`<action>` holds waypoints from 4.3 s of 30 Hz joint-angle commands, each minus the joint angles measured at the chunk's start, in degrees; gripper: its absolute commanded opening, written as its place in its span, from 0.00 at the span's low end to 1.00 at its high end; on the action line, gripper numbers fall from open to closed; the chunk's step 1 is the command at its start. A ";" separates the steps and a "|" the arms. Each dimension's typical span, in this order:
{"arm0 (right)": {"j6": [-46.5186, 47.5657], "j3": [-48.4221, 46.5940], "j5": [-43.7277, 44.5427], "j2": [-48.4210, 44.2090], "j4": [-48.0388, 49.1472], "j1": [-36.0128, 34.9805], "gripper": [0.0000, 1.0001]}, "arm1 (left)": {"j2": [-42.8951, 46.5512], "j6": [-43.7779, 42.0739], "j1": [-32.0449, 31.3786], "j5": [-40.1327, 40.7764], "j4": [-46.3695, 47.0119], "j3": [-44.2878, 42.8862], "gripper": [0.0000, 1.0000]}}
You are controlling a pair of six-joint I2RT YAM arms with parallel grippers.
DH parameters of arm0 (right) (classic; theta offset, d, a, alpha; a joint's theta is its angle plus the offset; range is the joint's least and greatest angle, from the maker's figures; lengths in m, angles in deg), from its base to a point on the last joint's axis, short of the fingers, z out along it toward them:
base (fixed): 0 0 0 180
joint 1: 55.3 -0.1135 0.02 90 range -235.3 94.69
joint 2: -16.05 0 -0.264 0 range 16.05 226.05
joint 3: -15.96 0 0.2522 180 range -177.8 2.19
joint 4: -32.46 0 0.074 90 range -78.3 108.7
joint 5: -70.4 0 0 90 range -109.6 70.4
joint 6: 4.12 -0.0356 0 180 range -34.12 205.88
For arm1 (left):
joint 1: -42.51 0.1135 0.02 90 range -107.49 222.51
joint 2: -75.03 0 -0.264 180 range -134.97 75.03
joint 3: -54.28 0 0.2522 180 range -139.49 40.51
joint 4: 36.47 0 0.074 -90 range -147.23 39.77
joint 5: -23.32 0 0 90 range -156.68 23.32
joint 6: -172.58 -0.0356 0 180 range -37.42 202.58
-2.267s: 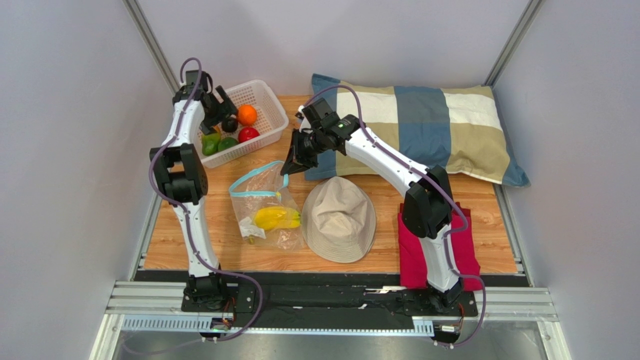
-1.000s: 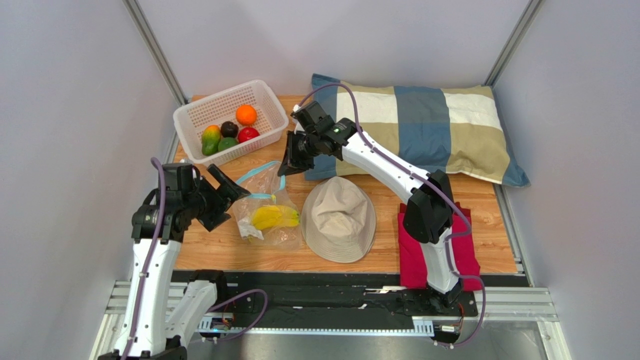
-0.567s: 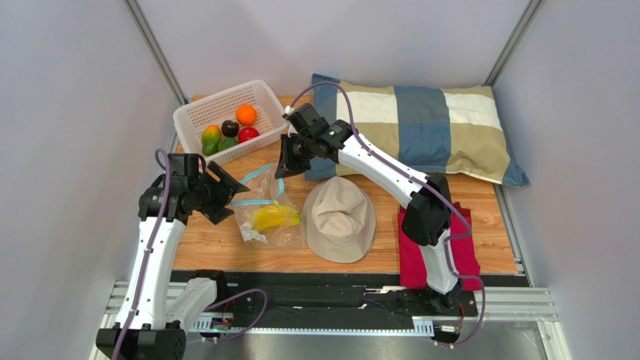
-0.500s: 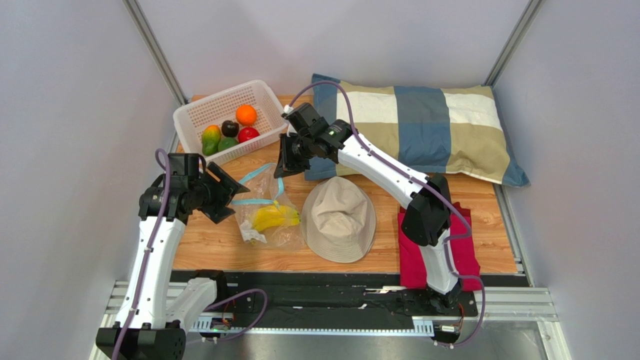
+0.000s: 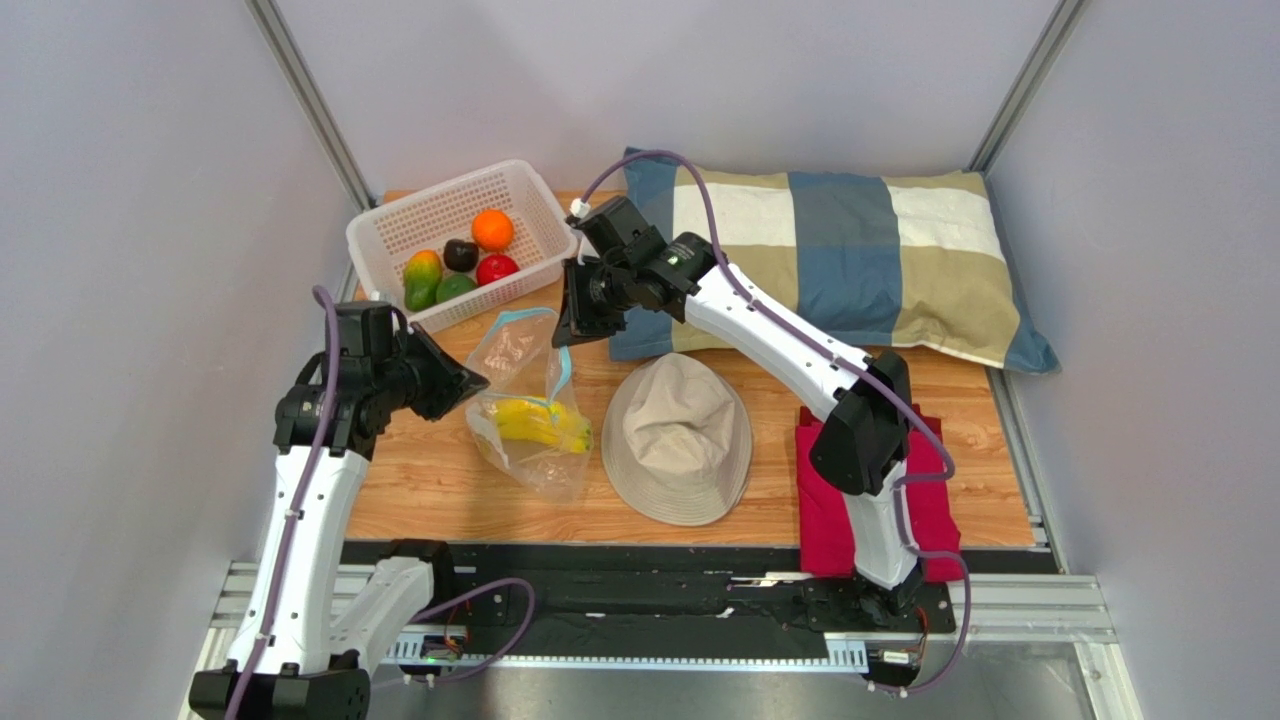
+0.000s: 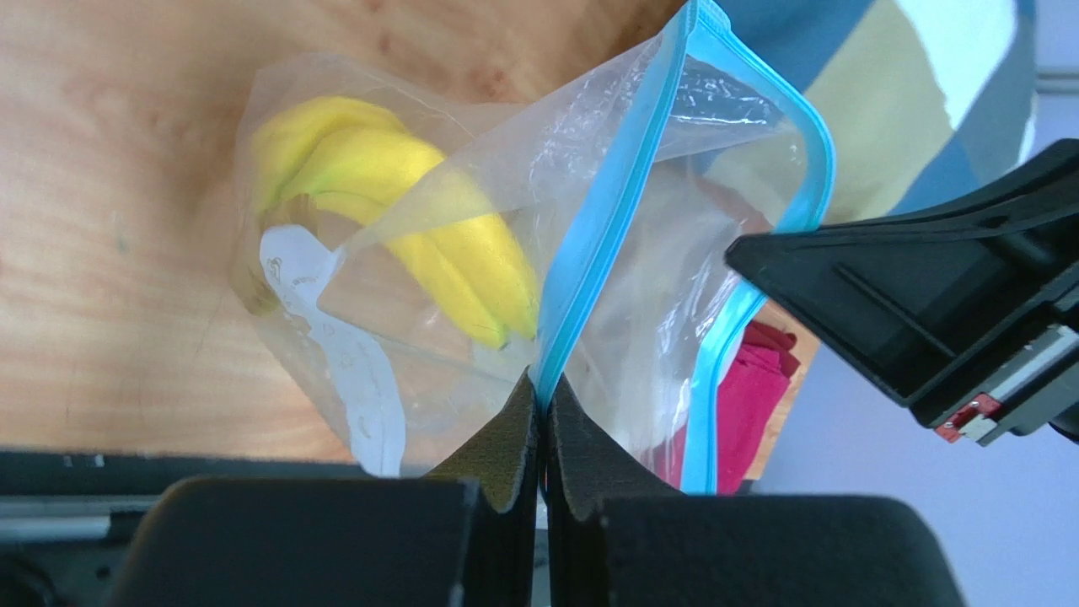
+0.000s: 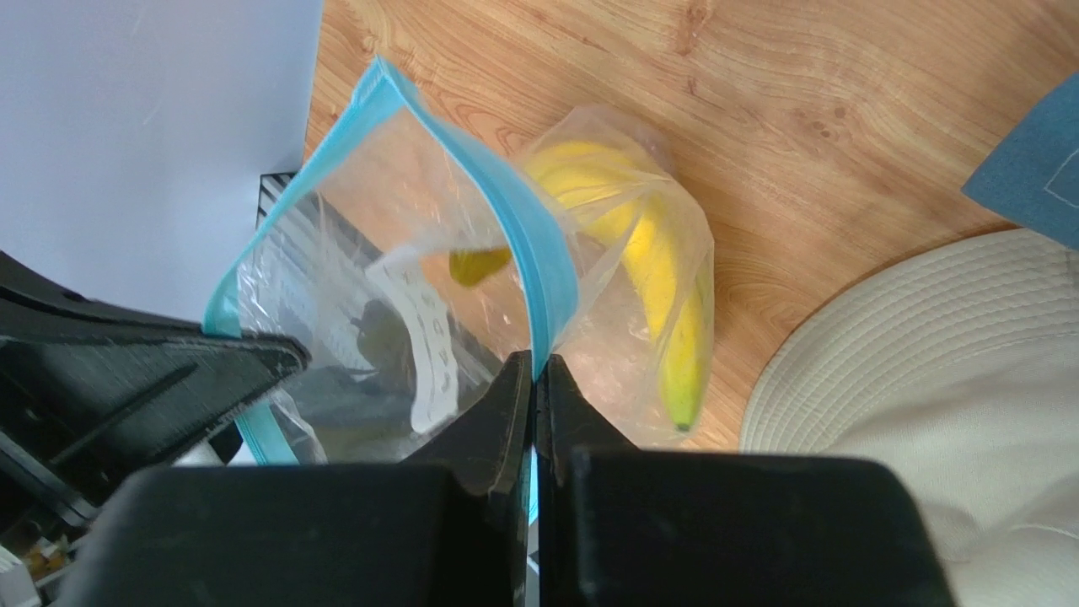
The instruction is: Open the zip-top bag and remove the fake food
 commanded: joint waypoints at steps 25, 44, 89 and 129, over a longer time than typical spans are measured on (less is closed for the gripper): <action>15.93 -11.91 8.32 -5.03 -6.33 -3.54 0.11 | -2.49 -17.54 -0.33 -16.54 16.37 0.27 0.00; 17.95 3.75 11.73 -2.74 5.09 -10.13 0.27 | -4.08 -13.76 -0.33 -16.02 18.57 3.17 0.00; 7.75 3.39 10.43 14.05 -2.12 -10.04 0.59 | 1.99 -9.62 3.71 -3.95 13.28 14.51 0.53; -15.37 -0.57 -26.22 5.88 5.88 9.03 0.02 | -12.42 -17.98 7.23 -33.68 31.48 11.52 0.81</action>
